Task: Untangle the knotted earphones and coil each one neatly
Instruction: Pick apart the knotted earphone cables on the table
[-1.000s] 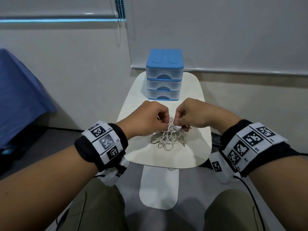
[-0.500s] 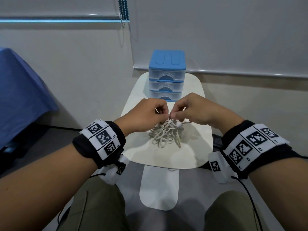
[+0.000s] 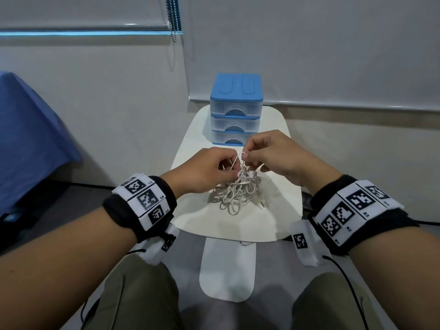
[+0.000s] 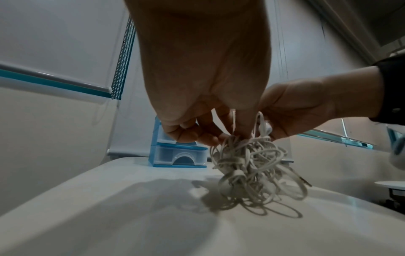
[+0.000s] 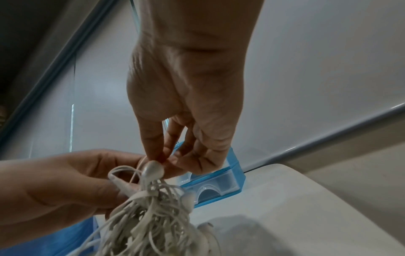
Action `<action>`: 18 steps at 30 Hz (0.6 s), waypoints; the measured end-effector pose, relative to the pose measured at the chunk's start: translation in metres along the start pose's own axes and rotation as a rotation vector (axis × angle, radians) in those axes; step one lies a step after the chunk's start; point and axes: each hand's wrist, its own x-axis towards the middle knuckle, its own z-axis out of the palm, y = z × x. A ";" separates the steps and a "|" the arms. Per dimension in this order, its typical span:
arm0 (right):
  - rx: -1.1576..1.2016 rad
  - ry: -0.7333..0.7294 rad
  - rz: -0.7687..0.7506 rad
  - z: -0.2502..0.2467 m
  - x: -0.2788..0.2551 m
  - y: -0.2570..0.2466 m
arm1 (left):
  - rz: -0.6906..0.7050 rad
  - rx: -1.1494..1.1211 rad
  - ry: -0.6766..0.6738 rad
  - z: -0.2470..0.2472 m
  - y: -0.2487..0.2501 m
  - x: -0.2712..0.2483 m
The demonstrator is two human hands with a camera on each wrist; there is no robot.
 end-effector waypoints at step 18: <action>-0.109 0.288 -0.020 -0.018 -0.001 -0.003 | -0.046 -0.053 -0.043 -0.014 0.004 -0.001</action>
